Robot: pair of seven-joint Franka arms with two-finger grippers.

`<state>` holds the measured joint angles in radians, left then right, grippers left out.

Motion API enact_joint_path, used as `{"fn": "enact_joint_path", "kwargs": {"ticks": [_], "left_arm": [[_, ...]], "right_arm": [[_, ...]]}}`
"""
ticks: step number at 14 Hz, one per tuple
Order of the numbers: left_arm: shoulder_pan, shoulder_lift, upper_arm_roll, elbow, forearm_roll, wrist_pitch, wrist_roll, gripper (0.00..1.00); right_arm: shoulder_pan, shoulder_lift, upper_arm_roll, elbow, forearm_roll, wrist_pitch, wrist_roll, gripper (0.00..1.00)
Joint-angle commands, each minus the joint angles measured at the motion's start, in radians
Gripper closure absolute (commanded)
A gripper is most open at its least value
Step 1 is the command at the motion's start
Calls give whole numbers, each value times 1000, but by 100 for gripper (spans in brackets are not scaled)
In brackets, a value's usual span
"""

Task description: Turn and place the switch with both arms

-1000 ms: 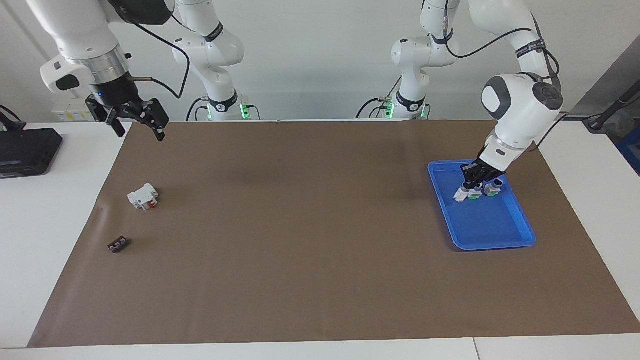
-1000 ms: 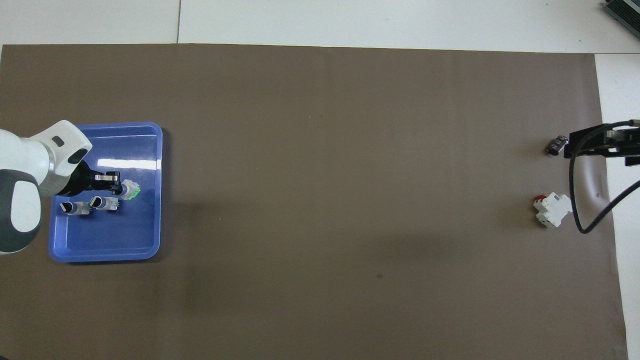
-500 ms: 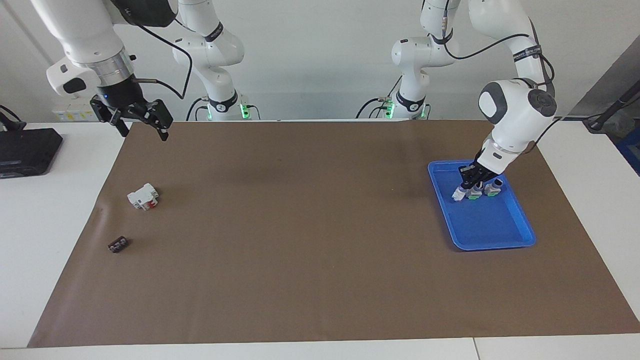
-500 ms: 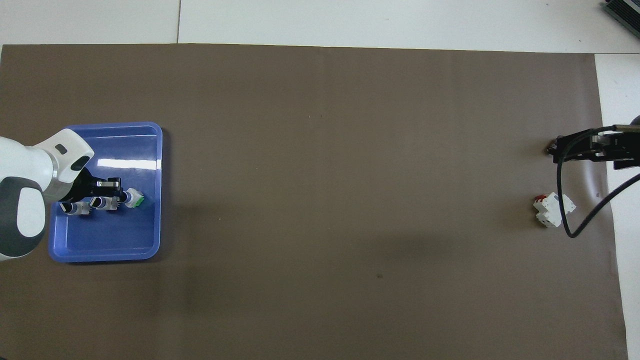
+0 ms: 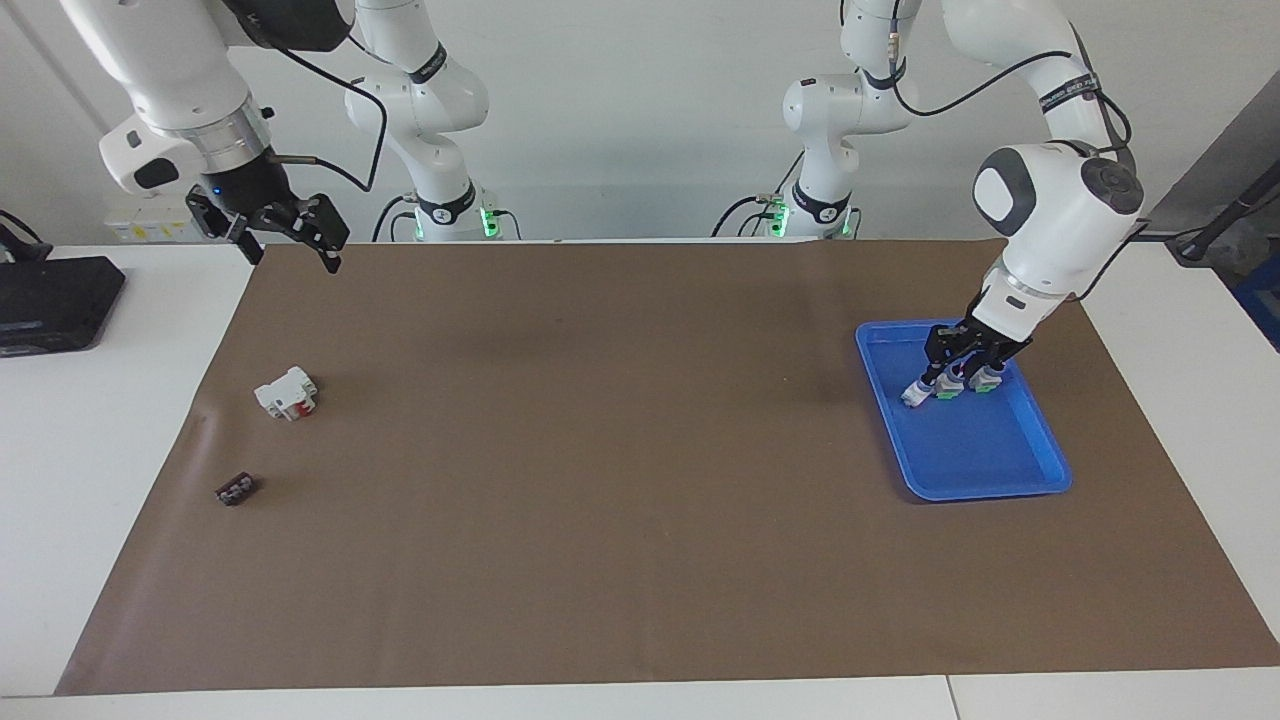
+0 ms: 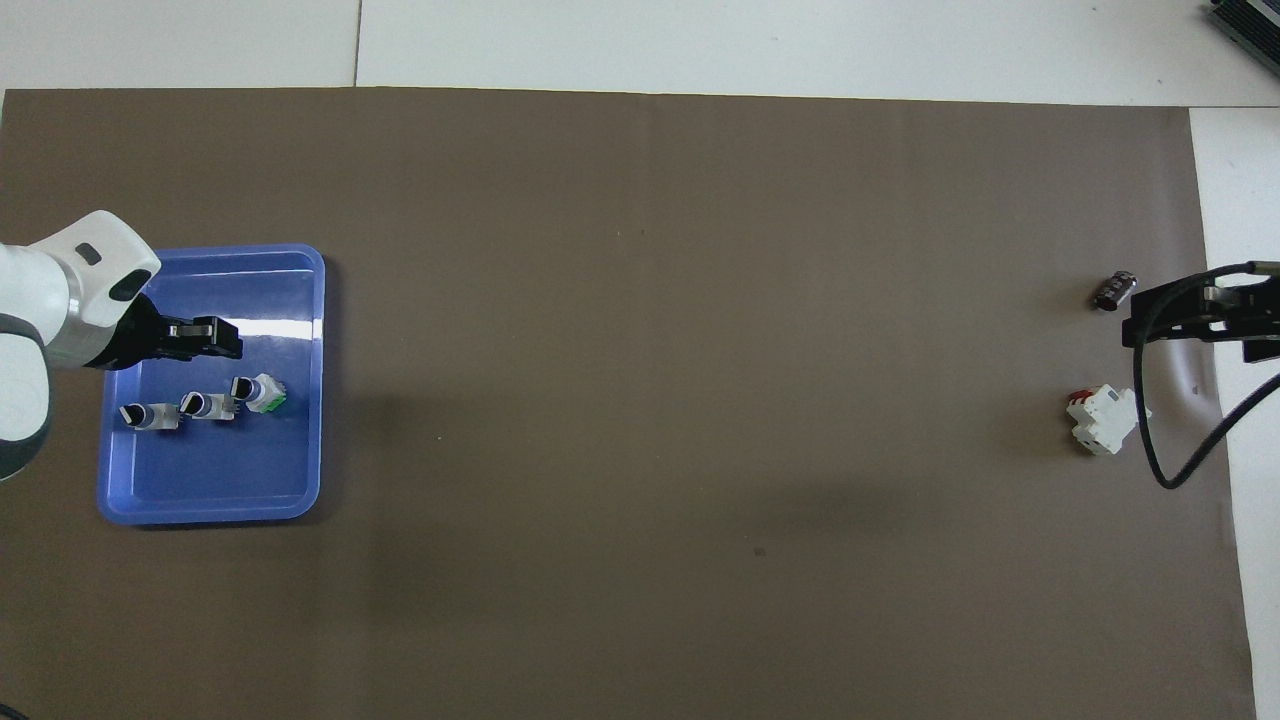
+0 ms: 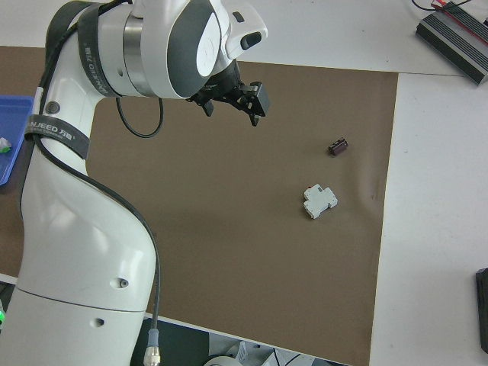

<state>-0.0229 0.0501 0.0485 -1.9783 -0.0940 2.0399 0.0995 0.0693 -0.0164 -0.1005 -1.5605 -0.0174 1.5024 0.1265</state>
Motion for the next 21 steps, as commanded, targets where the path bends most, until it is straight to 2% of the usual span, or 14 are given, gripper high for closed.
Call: {"fn": "enact_joint_path", "kwargs": {"ticks": [1,5,11,15,17,20,21], "left_arm": [[-31,76,2,174,23,-130,-4,43],[-87,118,2,324,88,-263,-6,40],[-129,146,1,484,86,-455,-7,36],[-131,126,-6,518,80,-498,-17,34],[-129,87,-6,510,79,-488,-49,32],[-129,60,-6,506,79,-494,-81,16],[-129,57,-4,504,80,-497,-83,1]], "right_arm": [[-36,-13,22,-9,24,-13,-7,0],[-37,-14,27,-9,19,-36,-15,0],[-39,-17,27,-10,31,-28,-13,0],[-32,-17,27,-10,33,-30,-15,0],[-32,-17,27,-10,33,-30,-15,0],[-32,-17,27,-10,34,-30,-15,0],[-32,-17,27,-10,33,-30,-15,0]]}}
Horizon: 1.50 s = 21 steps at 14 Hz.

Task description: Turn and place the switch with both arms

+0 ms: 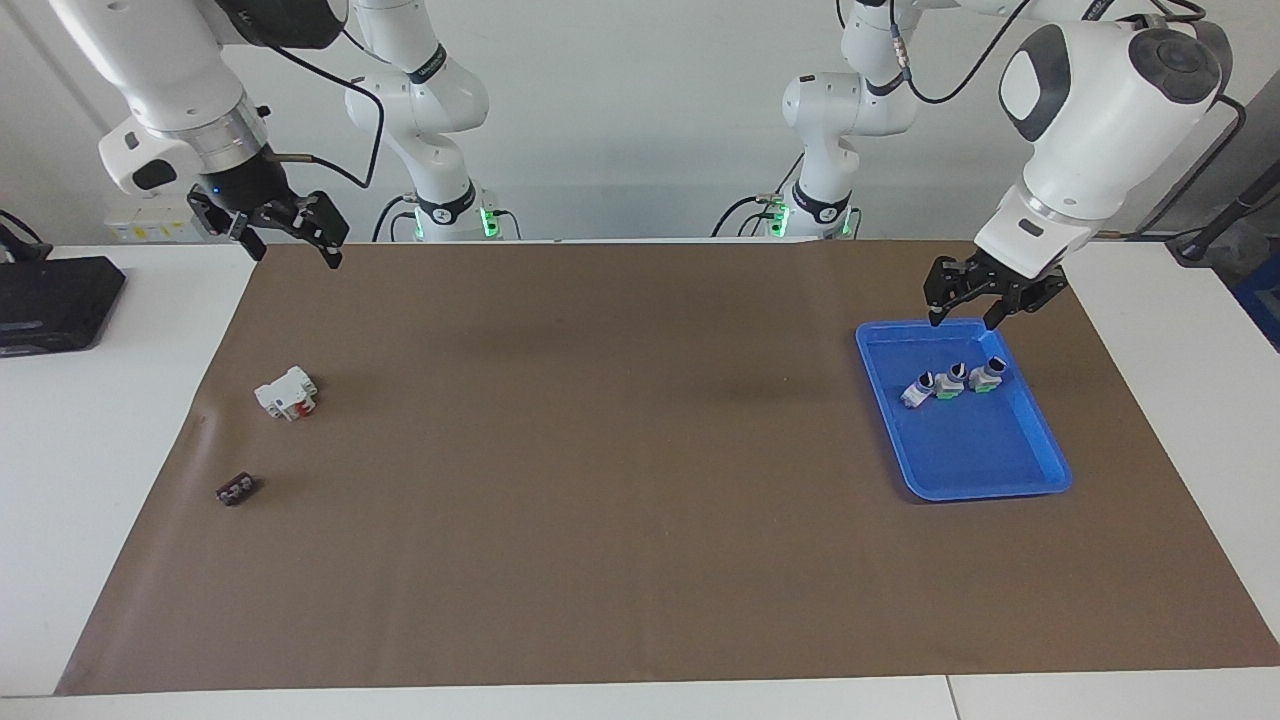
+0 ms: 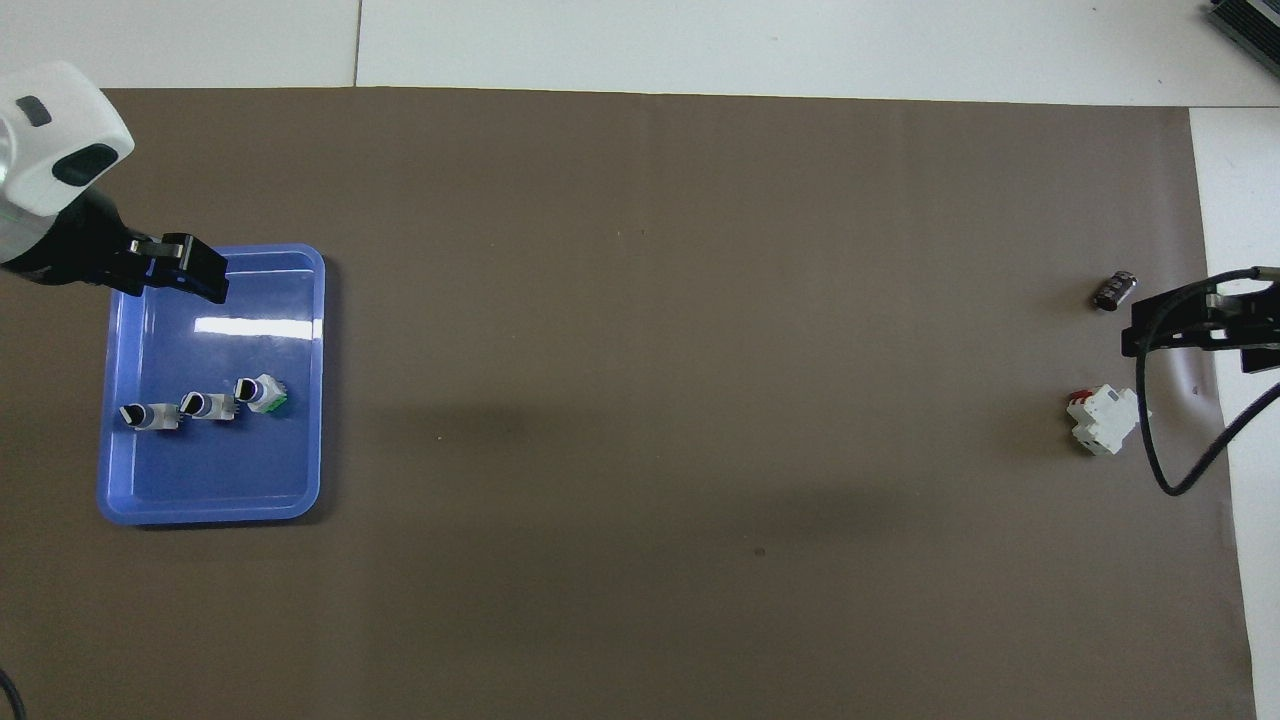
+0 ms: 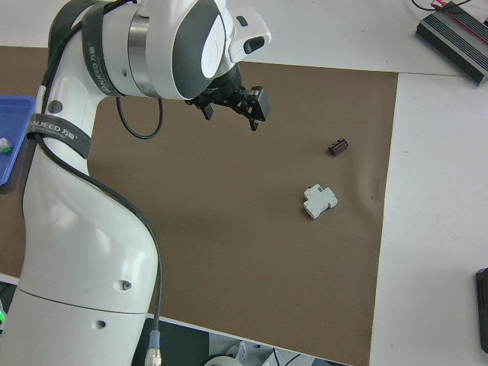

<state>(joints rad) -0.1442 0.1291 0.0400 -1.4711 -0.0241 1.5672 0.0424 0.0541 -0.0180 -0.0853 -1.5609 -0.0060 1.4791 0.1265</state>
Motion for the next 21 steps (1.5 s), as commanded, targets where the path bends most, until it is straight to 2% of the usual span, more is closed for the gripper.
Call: {"fn": "enact_joint_path", "kwargs": {"ticks": [1,7,9,21], "left_arm": [[-6,-35,6,-6,10,-26,-27,0],[5,-65,6,-23,10,-19,-41,0],[6,-85,9,-57,10,-10,-39,0],[11,-85,14,-60,18,17,-29,0]], "right_arm": [[-17,-16,12,-10,21,-7,-15,0],[-17,-16,12,-10,21,-7,-16,0],[-17,-16,12,-10,21,-7,-16,0],[-17,-16,12,-10,21,-7,-16,0]]}}
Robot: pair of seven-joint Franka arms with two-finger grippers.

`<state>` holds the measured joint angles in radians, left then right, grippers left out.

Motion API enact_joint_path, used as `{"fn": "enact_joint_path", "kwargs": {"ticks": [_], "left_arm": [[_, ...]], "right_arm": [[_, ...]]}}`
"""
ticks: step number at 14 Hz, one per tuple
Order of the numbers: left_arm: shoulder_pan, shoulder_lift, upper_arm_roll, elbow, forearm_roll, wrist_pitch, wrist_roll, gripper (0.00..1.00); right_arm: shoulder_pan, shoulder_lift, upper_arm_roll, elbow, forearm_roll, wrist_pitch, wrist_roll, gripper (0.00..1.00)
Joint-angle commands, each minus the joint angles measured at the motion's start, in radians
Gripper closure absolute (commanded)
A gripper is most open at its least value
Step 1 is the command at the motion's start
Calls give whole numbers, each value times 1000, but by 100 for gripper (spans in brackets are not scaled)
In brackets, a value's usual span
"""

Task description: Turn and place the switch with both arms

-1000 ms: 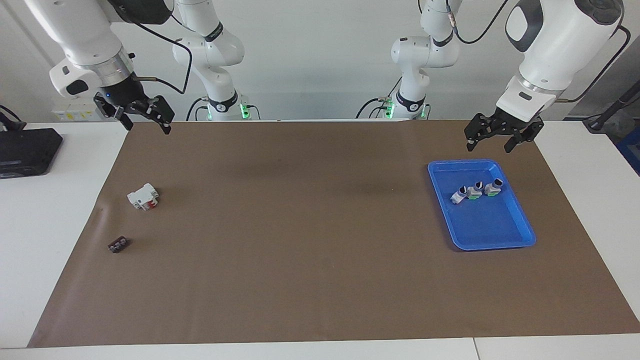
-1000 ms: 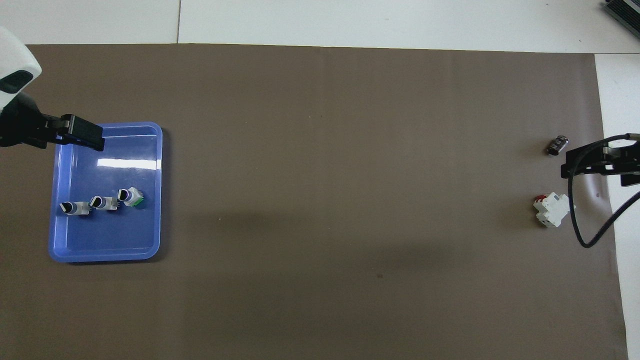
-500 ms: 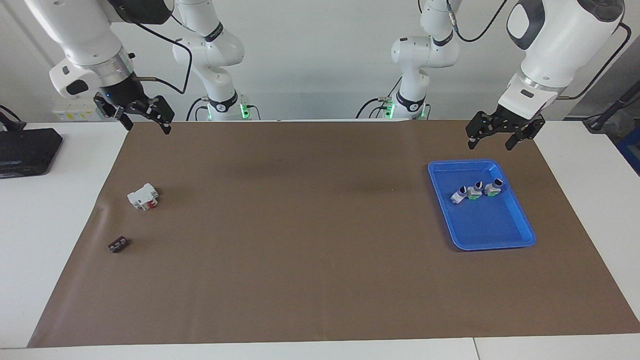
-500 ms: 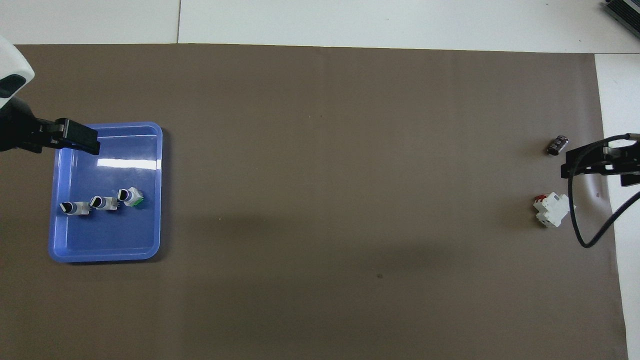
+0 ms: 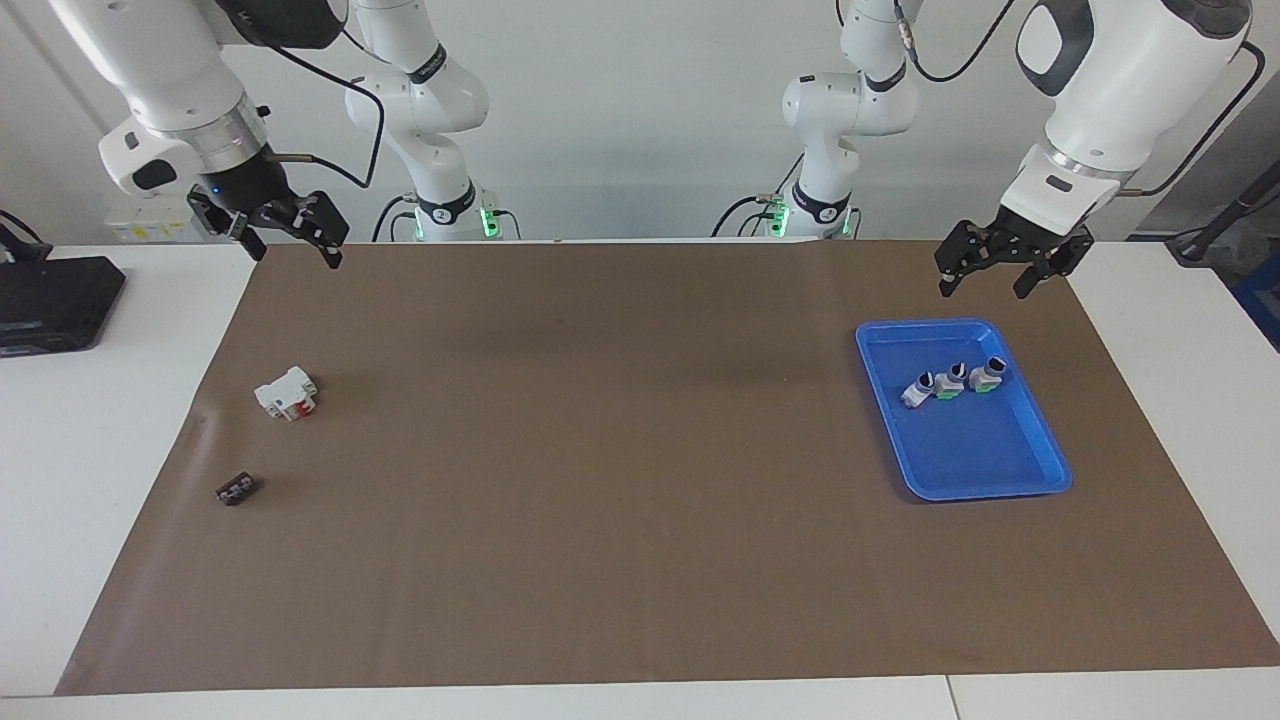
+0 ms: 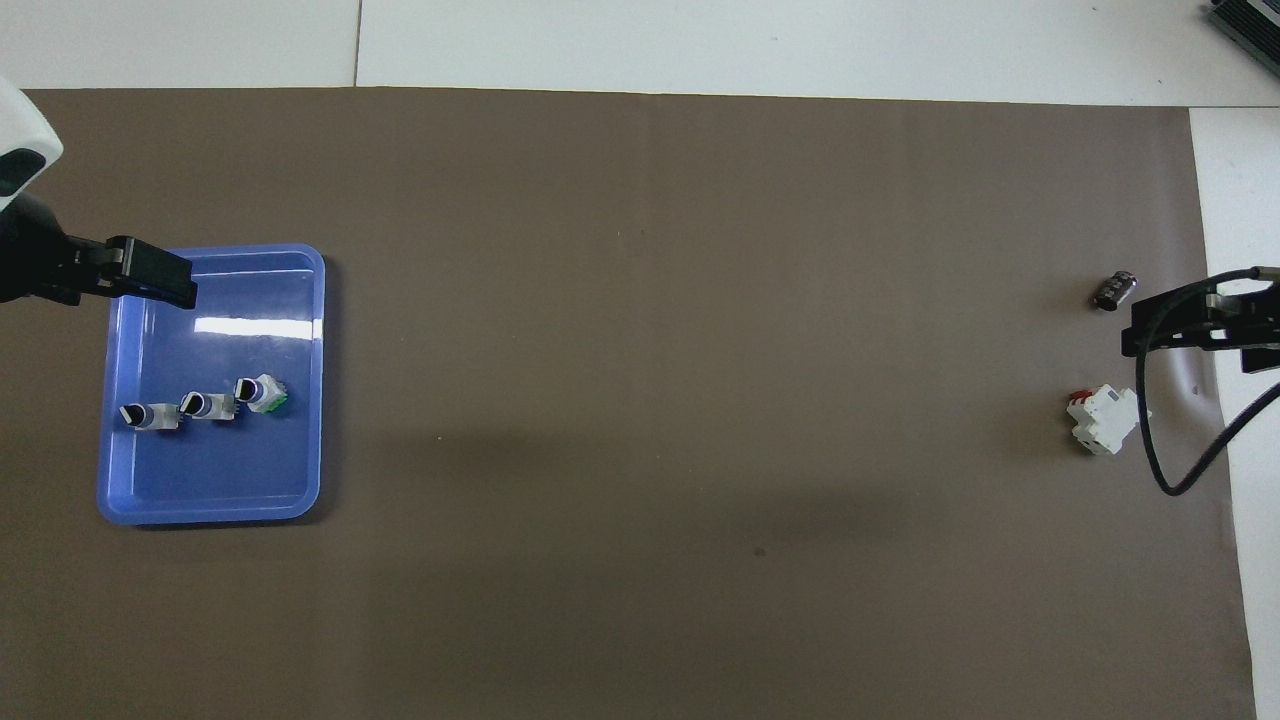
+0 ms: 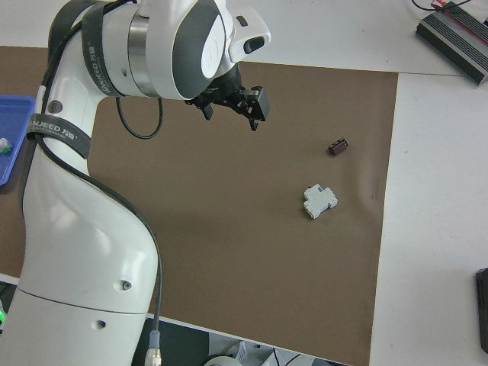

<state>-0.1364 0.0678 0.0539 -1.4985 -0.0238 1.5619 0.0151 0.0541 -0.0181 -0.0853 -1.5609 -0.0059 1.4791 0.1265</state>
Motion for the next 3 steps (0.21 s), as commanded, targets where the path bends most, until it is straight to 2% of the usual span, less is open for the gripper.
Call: {"fn": "enact_joint_path", "kwargs": {"ticks": [1,3], "left_arm": [[3,-23,0,-34,18,21,-1,0],[3,-25,0,-34,18,20,-3,0]], "right_arm": [[-17,-16,12,-10,23,-7,-16,0],[-17,-16,12,-10,21,-7,-15,0]]}}
